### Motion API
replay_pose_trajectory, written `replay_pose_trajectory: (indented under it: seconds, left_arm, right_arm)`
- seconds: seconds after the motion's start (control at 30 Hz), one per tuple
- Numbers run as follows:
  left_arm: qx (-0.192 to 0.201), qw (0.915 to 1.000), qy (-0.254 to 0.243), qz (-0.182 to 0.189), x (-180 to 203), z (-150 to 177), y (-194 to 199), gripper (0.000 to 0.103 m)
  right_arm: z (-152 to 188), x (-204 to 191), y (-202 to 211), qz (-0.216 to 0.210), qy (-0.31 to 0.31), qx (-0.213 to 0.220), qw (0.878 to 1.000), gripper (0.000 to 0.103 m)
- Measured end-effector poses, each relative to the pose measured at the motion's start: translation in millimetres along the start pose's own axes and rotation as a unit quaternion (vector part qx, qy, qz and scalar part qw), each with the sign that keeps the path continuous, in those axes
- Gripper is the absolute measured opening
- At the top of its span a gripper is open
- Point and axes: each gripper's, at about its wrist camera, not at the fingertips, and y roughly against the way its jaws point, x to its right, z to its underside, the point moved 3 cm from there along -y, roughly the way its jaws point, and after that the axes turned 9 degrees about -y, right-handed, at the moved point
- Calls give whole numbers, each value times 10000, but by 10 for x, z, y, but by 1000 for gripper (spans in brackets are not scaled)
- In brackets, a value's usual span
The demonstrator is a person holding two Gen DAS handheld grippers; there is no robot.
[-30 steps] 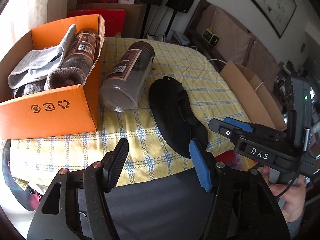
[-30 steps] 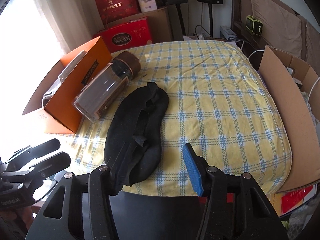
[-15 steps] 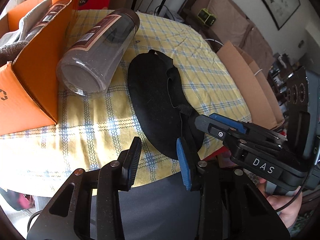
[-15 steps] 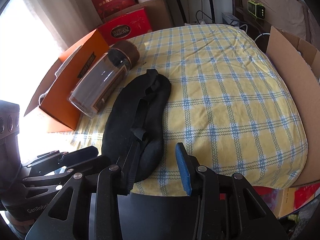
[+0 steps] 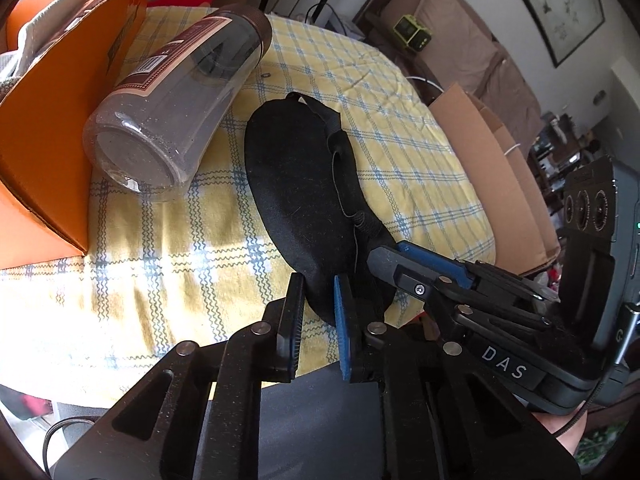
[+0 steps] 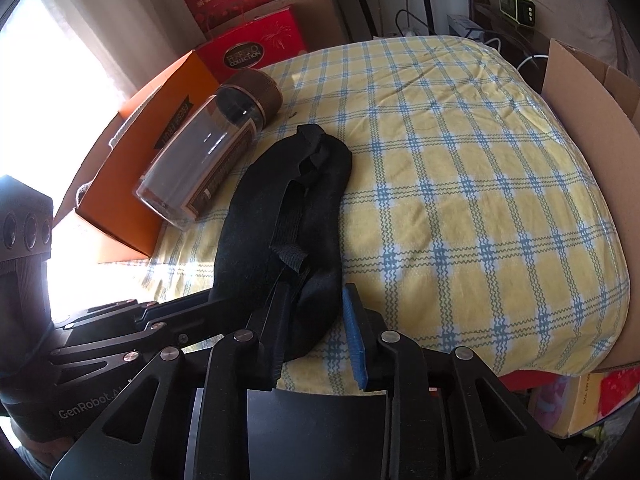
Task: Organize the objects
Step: 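Close the left tool on the edge of the black eye mask, then lift the eye mask with the left tool while the right tool grasps its other end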
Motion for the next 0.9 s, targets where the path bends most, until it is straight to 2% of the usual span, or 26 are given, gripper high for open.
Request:
replay_pose_trajectory:
  seconds: [0.3,0.37,0.43,0.5,0.57,0.73,0.9]
  left_arm:
    - [261,9988,-371,172,286,-173,179,6]
    - [279,9981,-528,144,382,-229,188,6]
    - [258,9972,-697,78,473,-269,173,6]
    - [189,9965,-809,88,565,-322,114,6]
    - [112,9958,-898,127,659,-376,43,6]
    - [-16,9921,-1253,69,925,-527,-52,6]
    - [-248,9861,-1640,-29,1149,-626,-163,7]
  right_arm:
    - [-13,79,45,-130,-208,23,9997,29]
    - [-16,141,101,-82,-269,77,9996,34]
    - [-10,204,166,14,-271,149,9995,38]
    - [4,239,231,321,-96,247,9991,47]
    - [22,298,299,562,20,326,9979,48]
    - [62,417,488,496,76,449,9977,49]
    - [91,396,581,377,217,561,9975,59]
